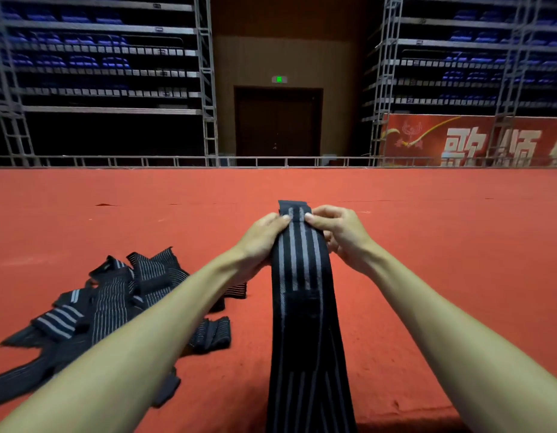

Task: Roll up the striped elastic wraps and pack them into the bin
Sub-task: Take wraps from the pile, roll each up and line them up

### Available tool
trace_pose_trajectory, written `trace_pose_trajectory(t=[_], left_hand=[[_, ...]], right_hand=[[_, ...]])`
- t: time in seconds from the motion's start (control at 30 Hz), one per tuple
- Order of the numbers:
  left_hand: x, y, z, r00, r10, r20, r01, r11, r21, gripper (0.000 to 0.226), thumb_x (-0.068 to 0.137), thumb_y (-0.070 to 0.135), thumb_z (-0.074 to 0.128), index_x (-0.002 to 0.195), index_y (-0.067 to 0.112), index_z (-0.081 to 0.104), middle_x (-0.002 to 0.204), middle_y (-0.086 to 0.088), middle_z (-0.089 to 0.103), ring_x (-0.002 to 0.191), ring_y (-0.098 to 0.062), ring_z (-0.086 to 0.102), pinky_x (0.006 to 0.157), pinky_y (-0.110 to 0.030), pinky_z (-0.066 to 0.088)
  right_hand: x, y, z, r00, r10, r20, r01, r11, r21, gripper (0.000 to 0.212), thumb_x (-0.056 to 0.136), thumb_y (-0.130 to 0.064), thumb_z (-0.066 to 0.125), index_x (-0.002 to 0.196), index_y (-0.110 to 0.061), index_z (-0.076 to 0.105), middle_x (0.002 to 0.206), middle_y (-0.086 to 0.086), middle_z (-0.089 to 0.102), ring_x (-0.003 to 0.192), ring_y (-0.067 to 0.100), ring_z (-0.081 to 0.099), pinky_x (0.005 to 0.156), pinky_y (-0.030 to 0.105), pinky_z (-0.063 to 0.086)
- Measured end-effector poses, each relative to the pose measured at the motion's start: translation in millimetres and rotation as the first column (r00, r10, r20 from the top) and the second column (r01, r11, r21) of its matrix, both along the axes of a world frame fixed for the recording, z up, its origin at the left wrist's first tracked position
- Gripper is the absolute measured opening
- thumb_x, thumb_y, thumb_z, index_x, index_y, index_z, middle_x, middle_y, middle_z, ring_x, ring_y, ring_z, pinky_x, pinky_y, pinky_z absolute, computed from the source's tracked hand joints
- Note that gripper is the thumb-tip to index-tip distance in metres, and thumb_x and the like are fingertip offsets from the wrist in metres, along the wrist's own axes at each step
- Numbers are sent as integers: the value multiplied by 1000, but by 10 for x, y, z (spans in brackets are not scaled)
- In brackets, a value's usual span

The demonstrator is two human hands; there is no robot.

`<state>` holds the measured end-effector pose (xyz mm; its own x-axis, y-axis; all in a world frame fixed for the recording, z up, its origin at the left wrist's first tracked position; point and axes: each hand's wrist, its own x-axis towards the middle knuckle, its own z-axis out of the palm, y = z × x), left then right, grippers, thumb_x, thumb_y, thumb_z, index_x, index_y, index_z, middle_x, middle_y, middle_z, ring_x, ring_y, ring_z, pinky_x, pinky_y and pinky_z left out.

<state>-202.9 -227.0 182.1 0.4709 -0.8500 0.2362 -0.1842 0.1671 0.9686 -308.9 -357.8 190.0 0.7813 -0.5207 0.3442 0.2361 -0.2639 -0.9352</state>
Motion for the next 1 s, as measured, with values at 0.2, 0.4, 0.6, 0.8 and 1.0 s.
trace_pose_trajectory(t=[0.2,0.4,0.6,0.8,1.0], left_hand=[[-100,176,504,889,-291,-355,261,956,-131,32,100,22,42,118,1,58,102,-16,69,83,-20,68,80,-32,56],[118,-209,16,989,104,-107,-97,993,70,18,97,10,42,100,5,60,94,-14,67,73,-18,64,67,-28,51],[516,-527,-620,956,278,91,-283,958,43,15,102,23,41,110,16,51,101,1,63,81,-5,60,64,-16,48],[994,-899,-1242,955,273,114,-281,958,52,13,102,24,39,111,25,49,108,3,63,99,-11,62,89,-33,49],[1364,-1158,-2074,942,327,71,-331,942,62,23,99,4,43,117,11,54,113,0,60,103,-9,56,85,-6,41]], right_hand=[[-64,77,364,960,159,232,-201,964,173,16,82,-23,71,91,-11,65,85,10,62,73,25,56,67,32,43],[241,-77,-98,995,-88,-47,89,995,36,20,92,-21,63,101,-3,66,81,9,61,64,18,51,52,26,40],[598,-388,-659,995,-56,-83,67,989,129,8,92,-12,62,96,-9,68,75,-1,62,55,11,49,47,23,38],[1095,-718,-1206,987,-105,-120,124,979,162,15,91,-6,60,103,-10,69,89,2,66,66,9,61,50,21,46],[1507,-893,-2133,971,-187,-150,213,960,182,18,90,-7,63,104,-17,69,95,-2,71,87,12,66,75,26,52]])
